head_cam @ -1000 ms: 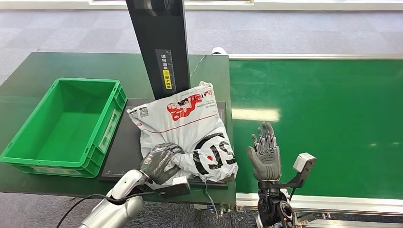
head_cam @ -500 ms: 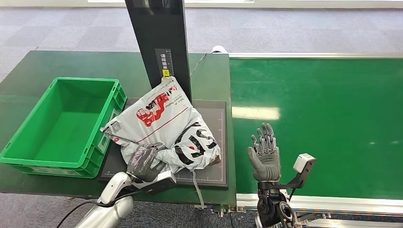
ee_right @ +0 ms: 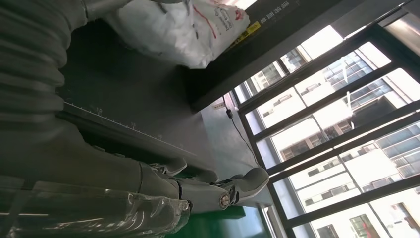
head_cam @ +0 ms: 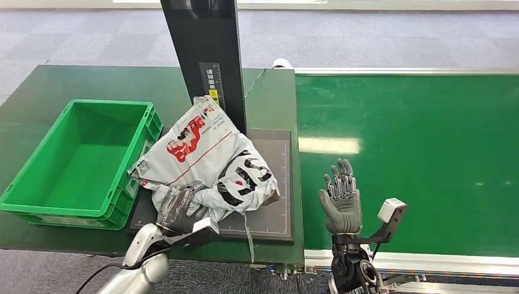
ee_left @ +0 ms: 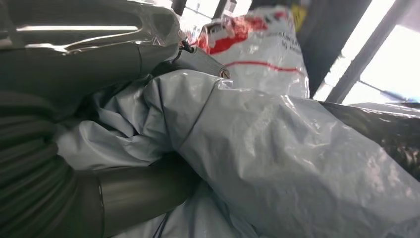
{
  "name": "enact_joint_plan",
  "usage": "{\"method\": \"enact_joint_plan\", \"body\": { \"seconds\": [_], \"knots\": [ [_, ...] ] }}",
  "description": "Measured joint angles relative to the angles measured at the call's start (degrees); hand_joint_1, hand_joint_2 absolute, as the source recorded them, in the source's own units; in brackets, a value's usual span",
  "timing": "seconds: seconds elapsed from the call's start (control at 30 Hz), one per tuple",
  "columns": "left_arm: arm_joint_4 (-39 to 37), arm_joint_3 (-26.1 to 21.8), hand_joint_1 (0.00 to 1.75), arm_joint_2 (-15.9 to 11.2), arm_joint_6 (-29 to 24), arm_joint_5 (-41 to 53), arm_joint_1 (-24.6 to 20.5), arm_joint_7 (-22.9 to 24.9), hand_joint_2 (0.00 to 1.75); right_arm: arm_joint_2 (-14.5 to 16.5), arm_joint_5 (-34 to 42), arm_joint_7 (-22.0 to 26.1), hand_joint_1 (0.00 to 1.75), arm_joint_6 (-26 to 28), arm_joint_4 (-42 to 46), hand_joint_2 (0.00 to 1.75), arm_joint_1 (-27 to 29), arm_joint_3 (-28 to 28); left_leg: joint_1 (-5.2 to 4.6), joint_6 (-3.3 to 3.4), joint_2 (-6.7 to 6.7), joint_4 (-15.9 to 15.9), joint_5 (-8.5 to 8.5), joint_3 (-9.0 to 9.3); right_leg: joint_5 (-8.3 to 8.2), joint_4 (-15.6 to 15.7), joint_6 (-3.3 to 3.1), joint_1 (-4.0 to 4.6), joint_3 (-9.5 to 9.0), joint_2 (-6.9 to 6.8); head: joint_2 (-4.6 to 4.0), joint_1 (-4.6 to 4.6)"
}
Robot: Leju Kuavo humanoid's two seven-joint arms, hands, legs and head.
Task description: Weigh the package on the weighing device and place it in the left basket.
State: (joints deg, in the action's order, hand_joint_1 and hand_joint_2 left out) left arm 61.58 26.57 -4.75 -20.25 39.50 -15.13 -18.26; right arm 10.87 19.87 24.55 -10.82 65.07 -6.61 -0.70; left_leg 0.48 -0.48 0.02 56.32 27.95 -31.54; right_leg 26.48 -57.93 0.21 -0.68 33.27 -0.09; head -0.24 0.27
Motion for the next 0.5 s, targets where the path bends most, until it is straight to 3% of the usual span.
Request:
{"method": "enact_joint_plan", "body": {
  "seconds": [0.23, 0.37, 0.5],
  "knots": [
    [20.12, -8.61, 1.75, 0.23, -2.18, -19.65, 7.11, -11.39, 1.75, -0.22, 0.78, 0.51, 0.0, 1.26, 0.0, 1.75, 0.64, 0.0, 0.0, -0.02, 0.05, 0.0, 0.02, -0.19, 0.01, 0.0, 0.0, 0.0, 0.21, 0.07, 0.0, -0.01],
    [33.1, -15.99, 1.75, 1.45, 4.51, -37.67, 11.18, -18.85, 1.75, -0.53, 1.31, 1.01, 0.0, 1.53, 0.0, 1.75, 1.18, -0.09, 0.0, -0.03, 0.07, 0.0, 0.04, -0.27, 0.01, 0.0, 0.0, 0.0, 0.3, 0.09, 0.0, 0.0],
    [41.86, -23.67, 1.75, 3.59, 11.88, -45.44, 13.64, -20.07, 1.75, -0.57, 1.45, 1.22, 0.0, 1.53, 0.0, 1.75, 1.56, -0.3, 0.0, -0.03, 0.07, 0.0, 0.04, -0.29, 0.02, 0.0, 0.01, 0.0, 0.33, 0.09, 0.0, 0.0]
  ]
}}
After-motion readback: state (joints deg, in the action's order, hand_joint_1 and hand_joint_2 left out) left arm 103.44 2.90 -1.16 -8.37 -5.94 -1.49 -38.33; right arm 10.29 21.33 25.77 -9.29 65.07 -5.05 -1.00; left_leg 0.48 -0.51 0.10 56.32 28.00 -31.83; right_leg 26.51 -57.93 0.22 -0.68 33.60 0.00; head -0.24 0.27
